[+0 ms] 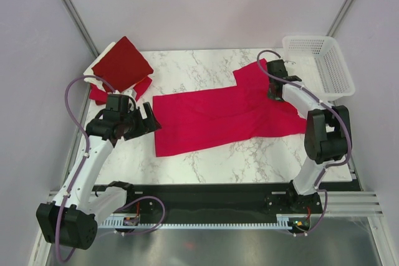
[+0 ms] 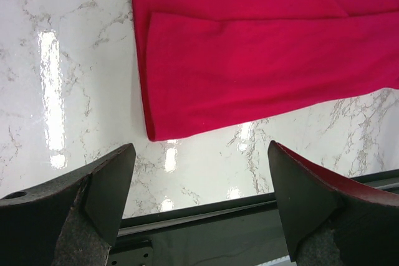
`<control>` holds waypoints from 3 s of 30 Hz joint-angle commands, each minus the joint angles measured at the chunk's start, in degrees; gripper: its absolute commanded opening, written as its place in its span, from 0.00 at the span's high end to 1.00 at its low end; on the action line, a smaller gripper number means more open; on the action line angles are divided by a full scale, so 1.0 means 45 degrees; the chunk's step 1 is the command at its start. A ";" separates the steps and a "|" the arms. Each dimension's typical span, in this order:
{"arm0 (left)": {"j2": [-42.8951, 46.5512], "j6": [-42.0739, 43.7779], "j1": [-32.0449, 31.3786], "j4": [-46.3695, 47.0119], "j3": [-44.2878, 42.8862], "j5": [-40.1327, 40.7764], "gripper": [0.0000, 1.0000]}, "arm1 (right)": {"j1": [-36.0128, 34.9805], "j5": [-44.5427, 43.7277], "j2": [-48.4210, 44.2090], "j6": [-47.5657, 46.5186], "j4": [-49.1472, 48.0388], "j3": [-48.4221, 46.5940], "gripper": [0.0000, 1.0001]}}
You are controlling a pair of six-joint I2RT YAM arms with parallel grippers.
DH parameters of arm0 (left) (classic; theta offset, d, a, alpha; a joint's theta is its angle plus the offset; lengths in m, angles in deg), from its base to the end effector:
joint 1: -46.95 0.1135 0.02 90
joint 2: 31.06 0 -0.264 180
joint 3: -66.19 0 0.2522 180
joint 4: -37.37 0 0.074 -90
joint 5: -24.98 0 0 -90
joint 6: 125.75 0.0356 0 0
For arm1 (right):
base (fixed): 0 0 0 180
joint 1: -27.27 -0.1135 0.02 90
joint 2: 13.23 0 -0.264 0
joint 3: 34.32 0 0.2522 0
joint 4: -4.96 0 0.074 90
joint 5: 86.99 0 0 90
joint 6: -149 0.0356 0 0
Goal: Fold and stack the t-shirts
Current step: Fold the tshirt
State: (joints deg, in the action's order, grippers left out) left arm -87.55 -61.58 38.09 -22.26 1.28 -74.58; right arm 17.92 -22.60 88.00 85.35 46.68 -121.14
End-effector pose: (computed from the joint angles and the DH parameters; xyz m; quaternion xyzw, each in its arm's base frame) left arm 0.1889 -0.0354 0.2855 -0.1113 0.9338 -0.1737 0.2924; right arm 0.3723 0.0457 0.2216 0.2017 0.9131 -0.1147 0.3354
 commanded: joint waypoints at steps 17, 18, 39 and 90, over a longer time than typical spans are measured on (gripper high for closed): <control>-0.0998 -0.2304 -0.2050 0.0679 0.0800 0.0893 0.11 | 0.0183 0.2835 -0.2316 0.0160 -0.1252 0.3105 0.40; -0.1272 -0.2521 -0.2692 0.1261 0.0937 0.0991 0.11 | 0.0143 0.3477 -0.2610 0.0238 -0.1447 0.3613 0.40; -0.5498 -0.4241 -0.2250 0.3399 0.2695 0.2821 0.06 | -0.0677 0.7056 -0.7704 0.2347 -0.1197 0.9766 0.35; -0.0494 0.0231 -0.1116 0.0310 -0.0116 0.0582 0.05 | 0.0123 0.1530 -0.0230 0.0121 -0.1175 0.2368 0.68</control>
State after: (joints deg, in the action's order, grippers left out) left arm -89.93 -62.67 33.06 -21.71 0.82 -72.62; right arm 18.21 -15.32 86.34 86.48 42.95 -108.57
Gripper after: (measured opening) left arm 0.950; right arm 0.338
